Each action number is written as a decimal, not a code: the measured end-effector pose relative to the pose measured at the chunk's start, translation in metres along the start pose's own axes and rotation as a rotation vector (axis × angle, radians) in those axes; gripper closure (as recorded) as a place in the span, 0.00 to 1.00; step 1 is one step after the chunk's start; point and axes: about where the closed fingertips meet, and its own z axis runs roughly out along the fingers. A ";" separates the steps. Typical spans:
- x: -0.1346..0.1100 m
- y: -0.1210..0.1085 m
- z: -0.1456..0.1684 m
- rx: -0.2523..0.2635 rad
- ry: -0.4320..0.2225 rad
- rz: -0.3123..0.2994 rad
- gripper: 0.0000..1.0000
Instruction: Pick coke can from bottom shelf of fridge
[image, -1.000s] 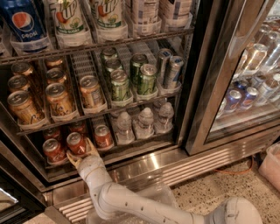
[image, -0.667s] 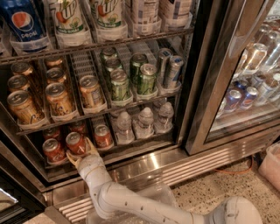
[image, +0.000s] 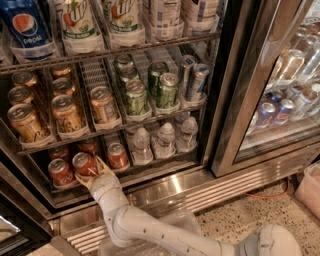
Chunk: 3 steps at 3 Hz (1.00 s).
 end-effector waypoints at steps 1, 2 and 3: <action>-0.012 -0.016 0.006 0.003 -0.045 -0.013 1.00; -0.011 -0.016 0.006 0.003 -0.045 -0.013 1.00; -0.043 -0.035 -0.004 0.001 -0.135 -0.026 1.00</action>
Offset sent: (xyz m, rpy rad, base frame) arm 0.0243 -0.0509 0.1305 0.0870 -0.3187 0.0879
